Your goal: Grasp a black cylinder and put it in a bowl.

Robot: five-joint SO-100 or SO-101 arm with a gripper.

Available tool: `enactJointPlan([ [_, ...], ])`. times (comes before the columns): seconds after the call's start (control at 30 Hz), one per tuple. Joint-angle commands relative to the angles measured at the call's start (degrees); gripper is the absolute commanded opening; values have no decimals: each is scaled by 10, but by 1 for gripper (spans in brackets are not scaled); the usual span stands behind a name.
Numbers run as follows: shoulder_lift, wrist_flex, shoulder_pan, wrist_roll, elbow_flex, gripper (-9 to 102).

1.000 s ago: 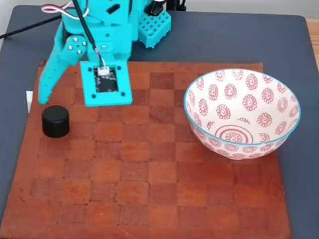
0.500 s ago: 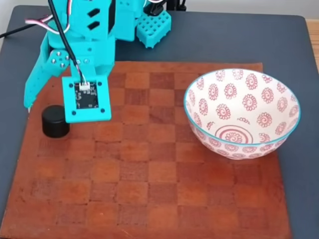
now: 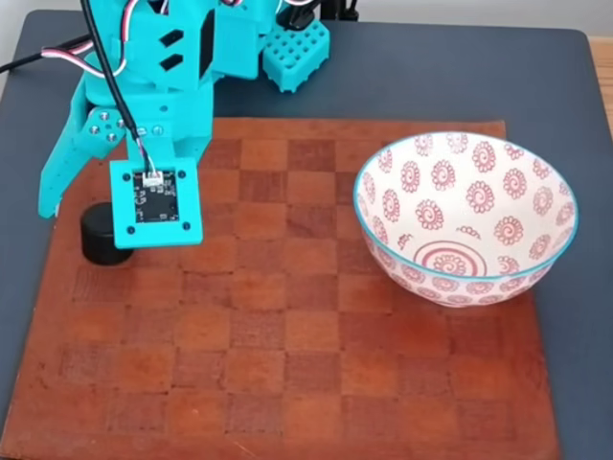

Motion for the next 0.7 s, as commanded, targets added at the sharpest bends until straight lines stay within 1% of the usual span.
enactJointPlan([
  [0.0,4,-11,3,4,-13,39],
  [0.27,-40,-18,3,8,-21,39],
  [0.57,-45,-26,4,11,-22,38],
  [0.67,-45,-35,4,11,-22,34],
])
